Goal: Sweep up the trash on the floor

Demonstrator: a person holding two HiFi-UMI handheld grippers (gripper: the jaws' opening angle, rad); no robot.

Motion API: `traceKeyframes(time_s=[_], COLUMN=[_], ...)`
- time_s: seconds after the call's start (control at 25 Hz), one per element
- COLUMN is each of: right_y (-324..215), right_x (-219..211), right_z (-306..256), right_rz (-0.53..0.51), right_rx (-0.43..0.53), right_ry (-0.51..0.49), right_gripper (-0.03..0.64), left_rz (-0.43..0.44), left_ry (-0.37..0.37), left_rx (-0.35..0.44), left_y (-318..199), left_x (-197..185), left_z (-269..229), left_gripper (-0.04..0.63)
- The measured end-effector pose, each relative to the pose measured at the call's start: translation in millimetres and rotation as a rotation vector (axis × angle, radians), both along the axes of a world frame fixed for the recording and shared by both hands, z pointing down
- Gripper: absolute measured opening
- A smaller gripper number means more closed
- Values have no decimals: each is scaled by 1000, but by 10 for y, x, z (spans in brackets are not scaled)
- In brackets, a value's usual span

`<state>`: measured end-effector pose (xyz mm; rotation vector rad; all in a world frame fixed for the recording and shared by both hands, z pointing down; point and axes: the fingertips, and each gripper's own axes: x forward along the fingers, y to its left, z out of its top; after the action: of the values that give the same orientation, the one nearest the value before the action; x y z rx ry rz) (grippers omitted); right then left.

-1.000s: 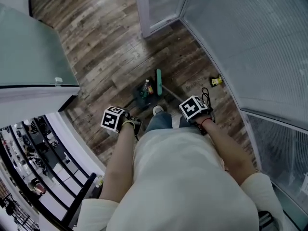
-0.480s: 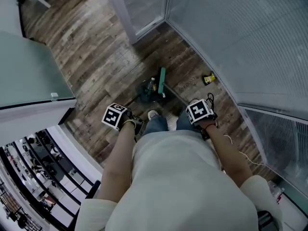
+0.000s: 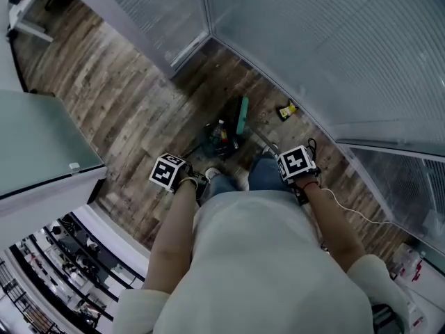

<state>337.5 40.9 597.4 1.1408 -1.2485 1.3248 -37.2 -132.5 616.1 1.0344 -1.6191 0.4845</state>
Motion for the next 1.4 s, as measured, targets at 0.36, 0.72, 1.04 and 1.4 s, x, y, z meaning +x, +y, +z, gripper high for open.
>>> traceKeyframes(time_s=[0.36, 0.72, 1.04, 1.4], right_y=[228, 308, 418, 501], right_x=[890, 1785, 2451, 3074], right_z=[46, 130, 134, 230], right_rz=[103, 83, 21, -96], right_rx=[-23, -33, -58, -121], right_ry=[19, 54, 110, 145], right_gripper=[98, 98, 98, 98], left_rz=[68, 106, 101, 69], left_ry=[-16, -28, -37, -56], left_rx=[-13, -22, -19, -17], left_y=[-129, -235, -203, -152], left_x=[880, 1680, 2144, 2475], left_z=[2, 101, 141, 155], left_gripper=[86, 86, 86, 86])
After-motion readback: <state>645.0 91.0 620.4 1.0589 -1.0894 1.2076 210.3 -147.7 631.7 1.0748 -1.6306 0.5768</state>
